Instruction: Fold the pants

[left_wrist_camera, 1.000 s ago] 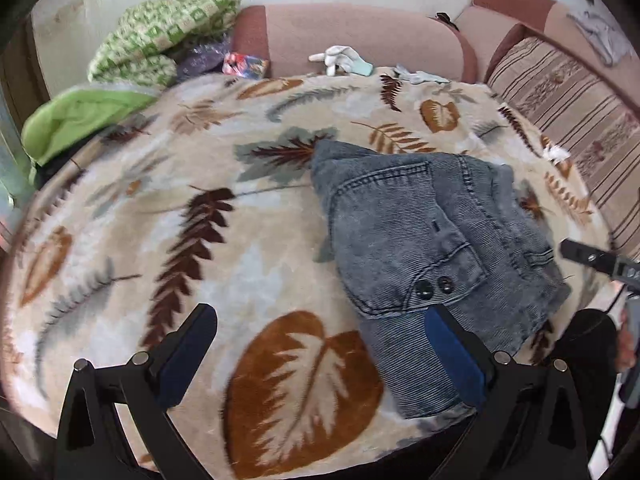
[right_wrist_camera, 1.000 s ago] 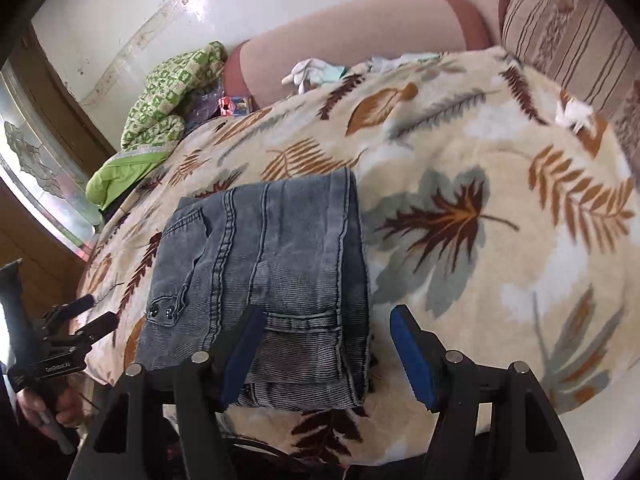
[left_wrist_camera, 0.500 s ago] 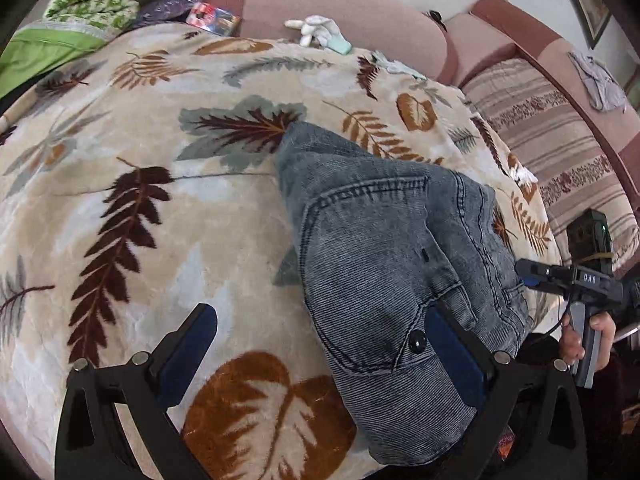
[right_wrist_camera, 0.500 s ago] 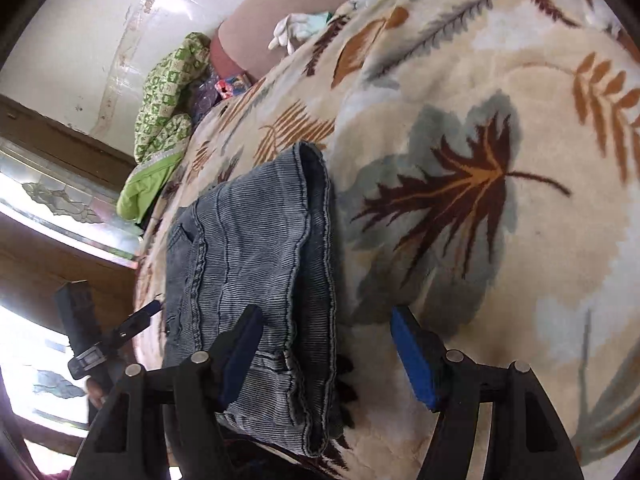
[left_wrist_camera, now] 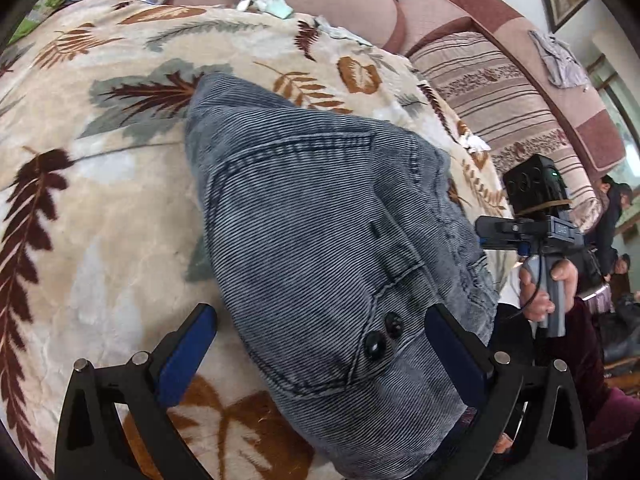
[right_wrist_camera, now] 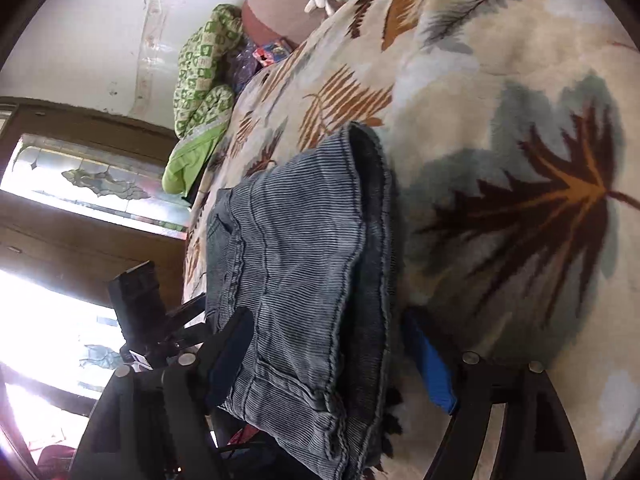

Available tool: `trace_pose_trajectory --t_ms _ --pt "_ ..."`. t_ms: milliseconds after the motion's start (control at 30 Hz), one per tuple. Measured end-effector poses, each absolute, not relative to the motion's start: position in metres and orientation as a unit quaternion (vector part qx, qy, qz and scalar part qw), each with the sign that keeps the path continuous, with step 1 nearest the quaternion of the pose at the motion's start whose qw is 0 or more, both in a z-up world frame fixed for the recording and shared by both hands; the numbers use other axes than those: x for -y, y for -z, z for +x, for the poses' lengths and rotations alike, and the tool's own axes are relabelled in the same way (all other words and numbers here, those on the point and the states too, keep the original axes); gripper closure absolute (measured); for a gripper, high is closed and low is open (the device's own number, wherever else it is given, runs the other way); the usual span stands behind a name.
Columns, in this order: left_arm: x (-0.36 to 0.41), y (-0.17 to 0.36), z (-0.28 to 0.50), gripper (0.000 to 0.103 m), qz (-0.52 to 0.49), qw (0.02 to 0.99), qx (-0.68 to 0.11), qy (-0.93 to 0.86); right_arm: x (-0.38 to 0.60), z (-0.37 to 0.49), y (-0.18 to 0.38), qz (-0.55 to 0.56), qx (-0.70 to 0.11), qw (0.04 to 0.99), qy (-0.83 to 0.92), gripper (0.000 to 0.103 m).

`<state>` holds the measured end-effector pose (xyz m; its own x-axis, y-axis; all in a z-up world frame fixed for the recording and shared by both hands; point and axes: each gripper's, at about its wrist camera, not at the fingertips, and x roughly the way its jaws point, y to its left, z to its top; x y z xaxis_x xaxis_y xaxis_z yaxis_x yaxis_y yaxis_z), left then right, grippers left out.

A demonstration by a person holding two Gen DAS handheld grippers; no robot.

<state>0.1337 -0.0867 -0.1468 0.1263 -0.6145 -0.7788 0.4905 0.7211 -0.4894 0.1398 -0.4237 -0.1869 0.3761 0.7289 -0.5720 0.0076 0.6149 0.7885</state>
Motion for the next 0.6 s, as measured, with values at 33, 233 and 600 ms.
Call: trace_pose_trajectory --t_ms 33,233,600 --pt "0.089 0.147 0.136 0.0 -0.059 0.745 -0.548 0.376 0.42 0.143 0.186 0.363 -0.505 0.743 -0.247 0.022" --pt "0.1 0.148 0.146 0.0 -0.08 0.739 -0.545 0.387 0.397 0.158 0.185 0.375 -0.492 0.733 -0.283 0.02" --pt "0.101 0.142 0.136 0.035 -0.053 0.77 -0.519 0.367 0.377 0.128 0.175 0.339 -0.454 0.782 -0.261 0.035"
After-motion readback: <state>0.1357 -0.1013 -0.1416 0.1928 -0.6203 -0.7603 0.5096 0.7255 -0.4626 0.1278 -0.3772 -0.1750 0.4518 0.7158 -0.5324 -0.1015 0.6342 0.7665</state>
